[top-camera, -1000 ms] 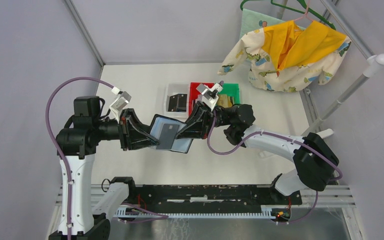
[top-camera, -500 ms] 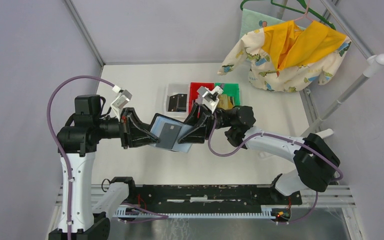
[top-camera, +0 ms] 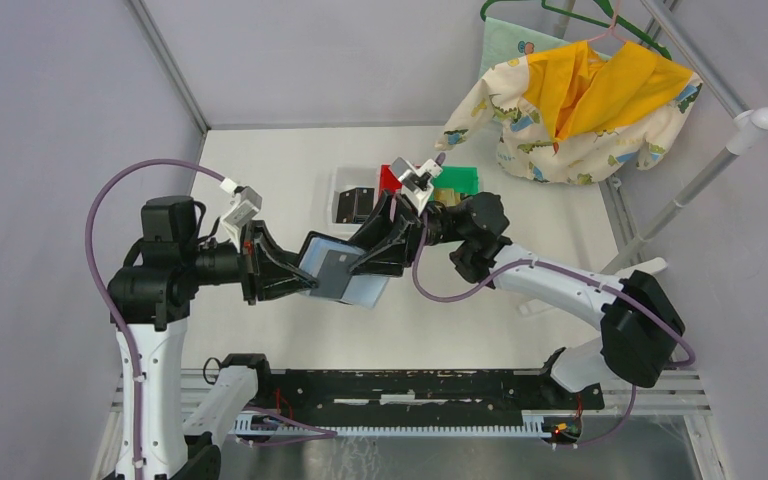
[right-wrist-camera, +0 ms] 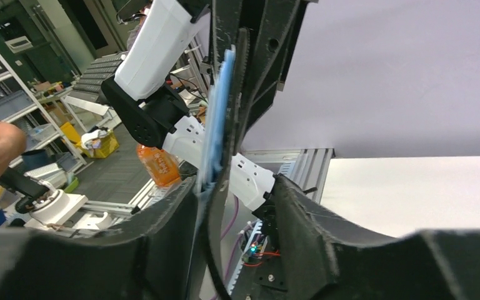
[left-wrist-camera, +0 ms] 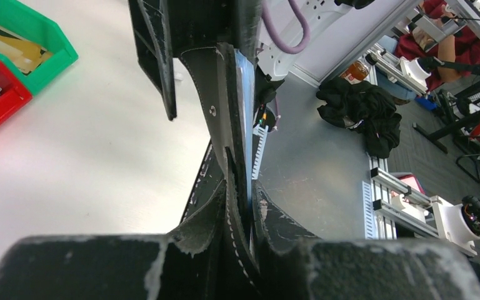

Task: Take the credit cards out of the card holder
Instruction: Remove the credit card from the card holder.

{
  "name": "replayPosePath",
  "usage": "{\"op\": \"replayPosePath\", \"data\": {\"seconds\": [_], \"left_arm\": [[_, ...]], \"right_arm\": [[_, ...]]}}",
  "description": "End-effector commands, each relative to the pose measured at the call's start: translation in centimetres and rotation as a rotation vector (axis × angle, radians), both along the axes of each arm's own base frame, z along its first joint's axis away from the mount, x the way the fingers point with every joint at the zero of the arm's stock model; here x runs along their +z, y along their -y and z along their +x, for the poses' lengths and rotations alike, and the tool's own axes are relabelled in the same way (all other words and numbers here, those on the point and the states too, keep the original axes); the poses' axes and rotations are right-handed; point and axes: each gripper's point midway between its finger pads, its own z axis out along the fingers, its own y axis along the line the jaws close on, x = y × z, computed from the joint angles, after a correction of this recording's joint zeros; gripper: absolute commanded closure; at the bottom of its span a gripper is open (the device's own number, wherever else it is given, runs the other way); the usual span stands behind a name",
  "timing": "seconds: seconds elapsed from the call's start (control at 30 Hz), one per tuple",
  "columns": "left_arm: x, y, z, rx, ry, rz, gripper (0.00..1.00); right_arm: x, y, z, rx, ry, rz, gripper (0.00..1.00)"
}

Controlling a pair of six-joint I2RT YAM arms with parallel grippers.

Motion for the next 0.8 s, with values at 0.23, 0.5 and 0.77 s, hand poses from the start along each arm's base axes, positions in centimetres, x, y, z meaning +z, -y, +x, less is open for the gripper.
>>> {"op": "replayPosePath", "data": {"seconds": [0.23,0.5,0.77], "left_arm": [[1.1,0.3,-0.3,-0.027,-0.003,-0.04,0.94],[2.5,0.6,-1.6,-0.115,-0.049,-0.118,0.71],[2.8,0.6,-2.1,-0.121,-0.041,-0.122,0.84]], "right_arm": [[-0.1,-0.6,-0.8,0.04,0.014,0.006,0.98],[-0.6,-0.1,-1.1,0.039,0.026,0.01,1.0],[0.0,0.4,-1.6,0.055,0.037,0.038,1.0]]}}
